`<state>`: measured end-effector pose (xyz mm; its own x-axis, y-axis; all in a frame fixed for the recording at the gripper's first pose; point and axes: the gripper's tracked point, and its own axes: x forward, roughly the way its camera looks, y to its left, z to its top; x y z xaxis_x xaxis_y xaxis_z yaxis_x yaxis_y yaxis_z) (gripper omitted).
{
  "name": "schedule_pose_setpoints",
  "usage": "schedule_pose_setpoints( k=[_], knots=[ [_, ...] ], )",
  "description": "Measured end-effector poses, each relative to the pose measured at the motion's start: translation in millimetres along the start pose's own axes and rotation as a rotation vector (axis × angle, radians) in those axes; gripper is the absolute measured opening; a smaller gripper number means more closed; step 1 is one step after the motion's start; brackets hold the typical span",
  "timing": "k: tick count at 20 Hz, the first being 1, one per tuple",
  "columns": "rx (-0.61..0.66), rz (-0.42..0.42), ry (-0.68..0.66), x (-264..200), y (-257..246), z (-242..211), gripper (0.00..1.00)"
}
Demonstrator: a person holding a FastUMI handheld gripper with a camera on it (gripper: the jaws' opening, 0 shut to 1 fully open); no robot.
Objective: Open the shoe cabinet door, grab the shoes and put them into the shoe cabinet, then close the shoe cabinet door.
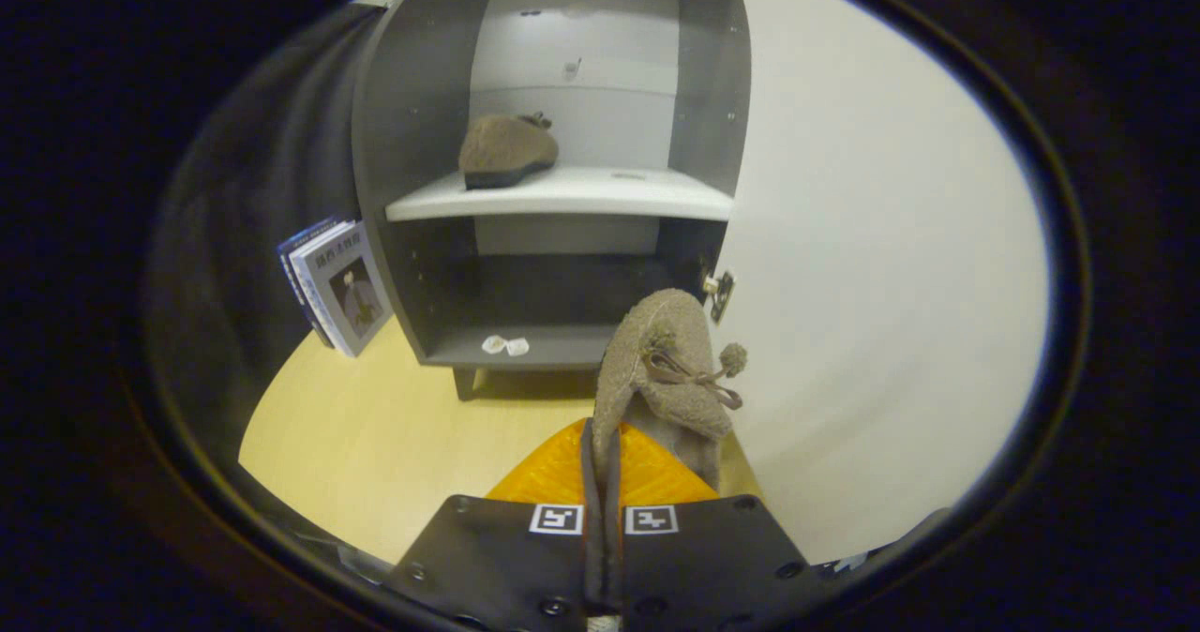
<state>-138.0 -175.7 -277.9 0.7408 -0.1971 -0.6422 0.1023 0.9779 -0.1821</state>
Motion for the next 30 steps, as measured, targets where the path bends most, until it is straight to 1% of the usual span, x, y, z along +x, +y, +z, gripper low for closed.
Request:
schedule_pose_setpoints(
  k=[5, 8, 12, 16, 24, 30],
  knots=[
    [-0.011, -0.027, -0.157, -13, 3, 89, 0.03],
    [-0.009, -0.033, -0.221, -9, 8, 136, 0.02],
    [0.010, -0.046, -0.267, 20, 11, 183, 0.02],
    [0.039, -0.050, -0.304, 61, 10, 230, 0.03],
    [0.007, -0.027, -0.270, 147, 4, 273, 0.03],
    [-0.006, 0.001, -0.247, 191, -2, 284, 0.03]
  ],
)
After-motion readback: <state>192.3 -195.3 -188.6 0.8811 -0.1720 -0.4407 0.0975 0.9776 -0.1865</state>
